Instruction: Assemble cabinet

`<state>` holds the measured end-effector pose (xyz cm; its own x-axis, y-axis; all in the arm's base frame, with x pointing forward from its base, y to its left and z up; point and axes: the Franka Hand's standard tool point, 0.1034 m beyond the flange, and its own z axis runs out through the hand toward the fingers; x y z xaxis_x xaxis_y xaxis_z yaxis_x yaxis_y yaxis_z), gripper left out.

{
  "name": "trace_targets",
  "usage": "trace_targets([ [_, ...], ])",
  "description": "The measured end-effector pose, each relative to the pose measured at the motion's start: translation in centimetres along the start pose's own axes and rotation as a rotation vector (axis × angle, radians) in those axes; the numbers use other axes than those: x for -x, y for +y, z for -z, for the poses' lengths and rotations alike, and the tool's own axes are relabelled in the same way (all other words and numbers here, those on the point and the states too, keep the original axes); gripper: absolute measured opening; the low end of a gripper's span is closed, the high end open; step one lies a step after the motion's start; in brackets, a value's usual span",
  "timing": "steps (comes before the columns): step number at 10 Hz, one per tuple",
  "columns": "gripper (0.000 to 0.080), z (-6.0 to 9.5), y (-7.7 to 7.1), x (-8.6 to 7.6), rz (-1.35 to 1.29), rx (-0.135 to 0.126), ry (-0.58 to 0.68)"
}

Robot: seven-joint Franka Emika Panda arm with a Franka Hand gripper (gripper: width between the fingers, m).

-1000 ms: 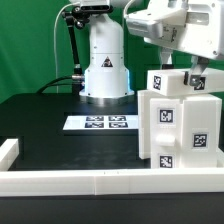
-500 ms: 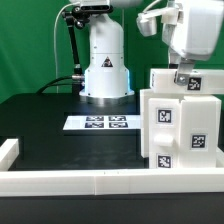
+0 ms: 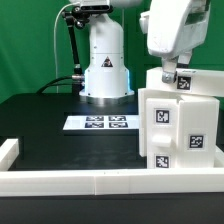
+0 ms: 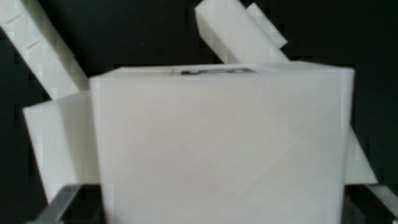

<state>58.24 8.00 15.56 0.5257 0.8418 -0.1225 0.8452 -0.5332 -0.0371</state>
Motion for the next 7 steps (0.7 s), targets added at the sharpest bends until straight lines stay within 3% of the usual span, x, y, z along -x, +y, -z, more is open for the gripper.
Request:
trace_targets([
  [7, 0.0563, 0.04, -1.21, -0.42, -0.786, -0.029, -0.004],
])
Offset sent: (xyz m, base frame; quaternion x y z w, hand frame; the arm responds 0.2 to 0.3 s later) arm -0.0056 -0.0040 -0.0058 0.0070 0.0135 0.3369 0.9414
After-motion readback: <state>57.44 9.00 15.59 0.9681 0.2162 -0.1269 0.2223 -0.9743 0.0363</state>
